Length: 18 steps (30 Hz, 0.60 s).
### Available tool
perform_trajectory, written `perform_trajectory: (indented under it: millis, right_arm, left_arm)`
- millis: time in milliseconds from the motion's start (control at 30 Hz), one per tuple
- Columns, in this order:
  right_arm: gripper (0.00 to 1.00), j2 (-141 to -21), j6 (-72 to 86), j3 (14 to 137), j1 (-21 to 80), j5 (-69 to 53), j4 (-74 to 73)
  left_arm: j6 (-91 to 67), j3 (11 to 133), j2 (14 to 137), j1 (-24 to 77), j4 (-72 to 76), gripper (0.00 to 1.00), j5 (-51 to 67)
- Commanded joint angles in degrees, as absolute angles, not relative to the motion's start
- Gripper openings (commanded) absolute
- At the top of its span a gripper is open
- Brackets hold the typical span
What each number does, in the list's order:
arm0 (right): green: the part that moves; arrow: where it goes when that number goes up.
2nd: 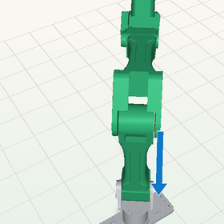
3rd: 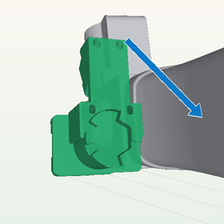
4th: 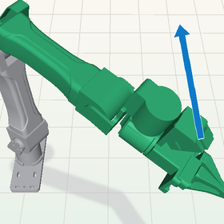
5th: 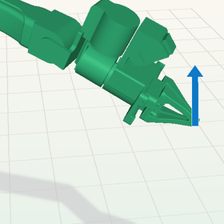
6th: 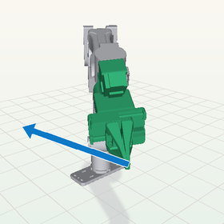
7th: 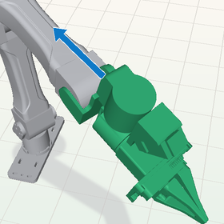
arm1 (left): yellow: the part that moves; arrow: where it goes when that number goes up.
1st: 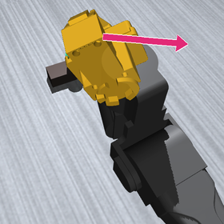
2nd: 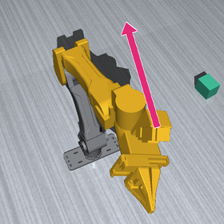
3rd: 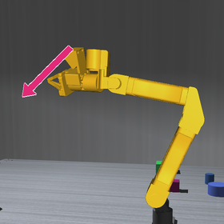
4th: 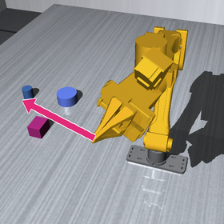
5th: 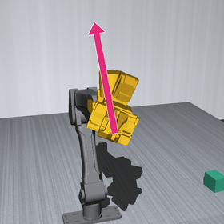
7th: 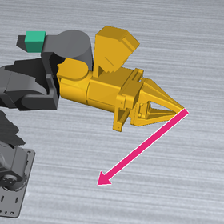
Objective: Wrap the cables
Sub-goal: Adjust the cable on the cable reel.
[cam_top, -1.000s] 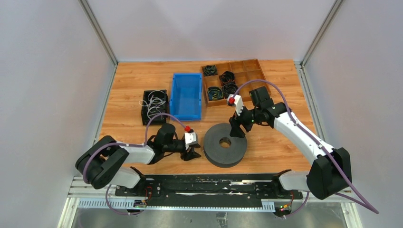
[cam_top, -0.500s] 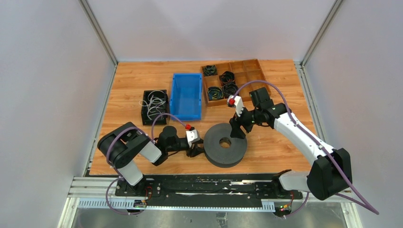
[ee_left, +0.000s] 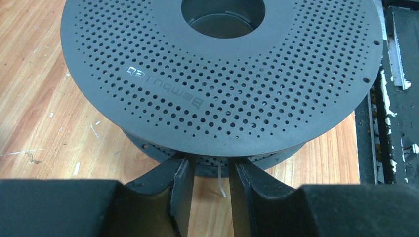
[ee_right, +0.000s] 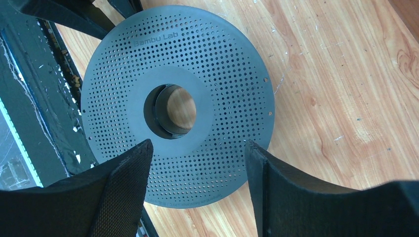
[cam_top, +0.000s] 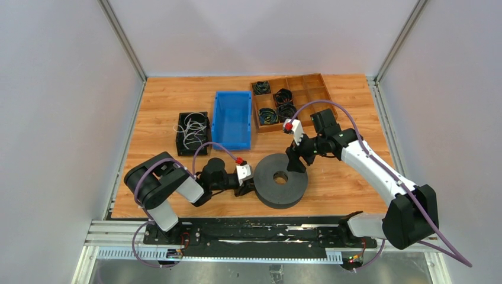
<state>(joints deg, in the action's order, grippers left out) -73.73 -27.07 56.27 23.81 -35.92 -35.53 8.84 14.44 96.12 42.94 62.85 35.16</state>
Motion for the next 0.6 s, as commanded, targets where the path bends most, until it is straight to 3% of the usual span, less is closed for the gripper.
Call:
perform_trajectory:
  millis: [0,267,567]
  right_arm:
    - [0.68,-74.3,-28.1,56.2,23.5,-36.1,-36.8]
    - [0.66,-74.4,-28.4,56.0,23.5,-36.8,-36.9]
    - [0.61,-74.9,-31.0,53.4,25.0,-43.6,-36.1]
  left_arm:
    - [11.1,15.4,96.1,43.6,61.5,0.31,33.2]
    - [11.8,14.5,93.6,43.6,62.1,0.07,31.6]
    - [12.8,15.5,92.8,43.6,63.6,0.00,27.8]
